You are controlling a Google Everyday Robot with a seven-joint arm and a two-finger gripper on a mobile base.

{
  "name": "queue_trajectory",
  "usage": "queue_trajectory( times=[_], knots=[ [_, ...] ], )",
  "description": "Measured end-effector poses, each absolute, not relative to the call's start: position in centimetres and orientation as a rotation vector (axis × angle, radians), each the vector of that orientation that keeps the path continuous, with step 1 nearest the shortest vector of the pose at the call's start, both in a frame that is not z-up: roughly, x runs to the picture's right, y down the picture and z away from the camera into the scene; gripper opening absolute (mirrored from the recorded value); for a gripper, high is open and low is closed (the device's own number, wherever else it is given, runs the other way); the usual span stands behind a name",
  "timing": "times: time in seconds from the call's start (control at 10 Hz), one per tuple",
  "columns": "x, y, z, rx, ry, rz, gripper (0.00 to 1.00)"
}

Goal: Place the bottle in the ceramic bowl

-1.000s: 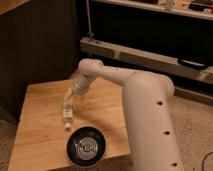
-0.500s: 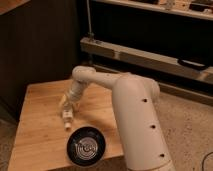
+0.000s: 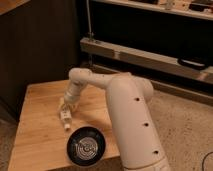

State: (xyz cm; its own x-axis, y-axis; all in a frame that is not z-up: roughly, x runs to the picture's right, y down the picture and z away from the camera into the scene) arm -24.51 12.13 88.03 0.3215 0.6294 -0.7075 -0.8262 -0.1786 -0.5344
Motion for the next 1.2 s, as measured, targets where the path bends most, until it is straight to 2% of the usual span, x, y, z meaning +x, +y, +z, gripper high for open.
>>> queue_trajectory(
  times=[0.3, 0.4, 0.6, 1.0, 1.2],
  knots=[
    [-22.1, 12.0, 86.2, -1.148, 0.246, 1.326, 0.03],
    [-20.8, 12.1, 85.3, -1.15, 0.243, 1.338, 0.0],
    [-17.4, 12.5, 83.1, -1.159, 0.229, 1.367, 0.0],
    [-9.3, 14.3, 75.7, -1.199, 0.149, 1.439, 0.0],
    [-6.4, 15.5, 74.0, -1.212, 0.075, 1.515, 0.0]
  ],
)
